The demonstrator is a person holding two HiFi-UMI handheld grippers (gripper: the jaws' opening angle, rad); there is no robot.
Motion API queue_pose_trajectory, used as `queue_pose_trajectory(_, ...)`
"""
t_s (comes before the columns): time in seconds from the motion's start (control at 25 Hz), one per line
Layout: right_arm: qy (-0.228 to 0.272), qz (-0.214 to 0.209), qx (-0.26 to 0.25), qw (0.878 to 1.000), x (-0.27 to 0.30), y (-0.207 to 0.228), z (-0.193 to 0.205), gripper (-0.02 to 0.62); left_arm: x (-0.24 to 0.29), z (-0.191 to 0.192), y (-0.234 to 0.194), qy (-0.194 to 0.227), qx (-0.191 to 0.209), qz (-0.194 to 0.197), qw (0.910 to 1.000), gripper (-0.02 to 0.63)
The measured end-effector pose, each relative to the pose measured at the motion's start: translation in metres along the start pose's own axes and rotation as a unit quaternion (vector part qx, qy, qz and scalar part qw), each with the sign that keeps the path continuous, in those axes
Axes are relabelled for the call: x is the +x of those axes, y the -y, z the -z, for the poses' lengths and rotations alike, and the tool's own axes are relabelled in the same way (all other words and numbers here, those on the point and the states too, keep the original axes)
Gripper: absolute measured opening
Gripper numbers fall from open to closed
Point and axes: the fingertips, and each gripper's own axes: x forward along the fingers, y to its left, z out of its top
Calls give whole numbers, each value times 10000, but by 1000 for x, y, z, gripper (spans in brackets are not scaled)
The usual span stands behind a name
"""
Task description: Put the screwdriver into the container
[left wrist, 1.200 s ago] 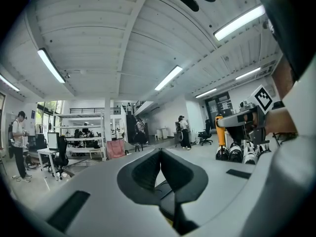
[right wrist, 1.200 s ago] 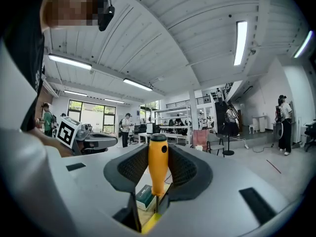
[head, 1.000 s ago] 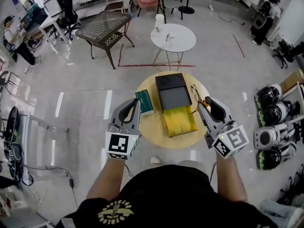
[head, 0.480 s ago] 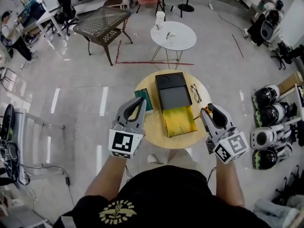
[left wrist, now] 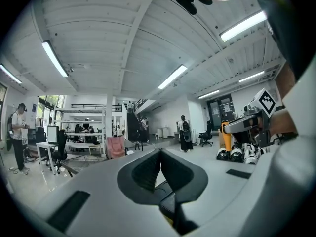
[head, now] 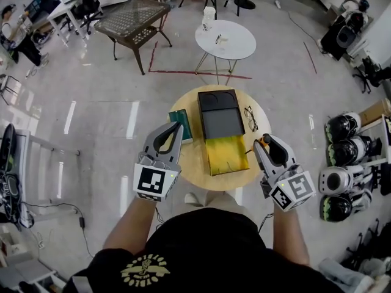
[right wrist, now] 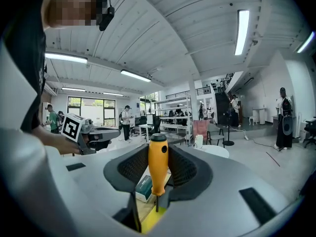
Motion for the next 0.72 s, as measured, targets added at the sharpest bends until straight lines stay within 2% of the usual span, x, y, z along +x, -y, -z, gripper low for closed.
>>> queue_pose_trajectory(0.36,-306,-400,224,9985,35,19,31,138,23,21,10,-388,-20,-8,9992,18)
queue_pose_trajectory(0.6,-657,-616,404,9951,56,25,59,137,50,25,17,-430,-28,18,9991,18)
queue_pose_trajectory(0.72,-793,-740,536,9927,61,28,65,137,64,20,19,-310,-71,-22,9995,18)
